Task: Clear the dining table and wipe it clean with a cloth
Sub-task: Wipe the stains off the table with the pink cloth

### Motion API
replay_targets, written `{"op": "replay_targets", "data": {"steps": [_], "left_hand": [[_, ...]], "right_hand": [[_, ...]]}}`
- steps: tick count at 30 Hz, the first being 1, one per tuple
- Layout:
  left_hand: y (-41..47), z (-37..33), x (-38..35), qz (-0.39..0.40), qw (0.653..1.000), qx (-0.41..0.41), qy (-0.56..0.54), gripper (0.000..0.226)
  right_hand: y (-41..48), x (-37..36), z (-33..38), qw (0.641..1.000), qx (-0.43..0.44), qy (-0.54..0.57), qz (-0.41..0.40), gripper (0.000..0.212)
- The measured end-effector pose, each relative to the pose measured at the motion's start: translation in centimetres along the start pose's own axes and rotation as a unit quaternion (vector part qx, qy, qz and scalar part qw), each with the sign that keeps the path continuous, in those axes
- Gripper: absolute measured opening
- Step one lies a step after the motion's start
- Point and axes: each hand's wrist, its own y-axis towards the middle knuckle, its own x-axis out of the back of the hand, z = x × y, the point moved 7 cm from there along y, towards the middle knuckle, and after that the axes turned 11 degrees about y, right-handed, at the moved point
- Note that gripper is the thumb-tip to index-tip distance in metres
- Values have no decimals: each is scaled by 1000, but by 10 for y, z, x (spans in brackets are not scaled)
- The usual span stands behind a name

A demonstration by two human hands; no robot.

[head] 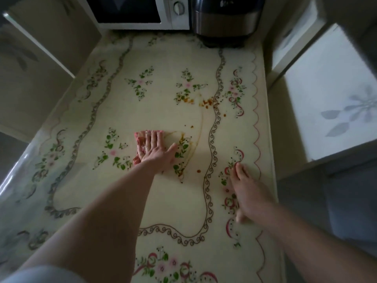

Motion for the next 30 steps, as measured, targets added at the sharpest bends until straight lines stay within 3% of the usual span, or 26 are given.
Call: {"op": "replay_targets", "data": {"steps": [5,10,16,20,22,27,30], "left_hand": [[28,-48,9,2,990,-122,65,73],[29,-72,3,-13,975,-196,104,68],[-16,-93,-25,-13,963,-249,106,67],[-52,-96,-43,-16,965,-238,106,65],[-72,-98,-53,-14,970,-223,90,63],[-112,-102,-76,-7,980,-192,54,62],[-138,-109,-90,3,986,-163,38,60]], "right_hand": [[-3,7,-3,994,47,49,-80,87],[2,3,-5,994,43,42,-90,82],[3,3,-7,998,27,26,-47,97],[-1,1,-12,999,20,41,-18,132],[-5,-3,-16,999,25,47,-11,135],[-29,-15,-28,994,70,69,-50,85],[-48,-27,-43,993,83,72,-44,78]]}}
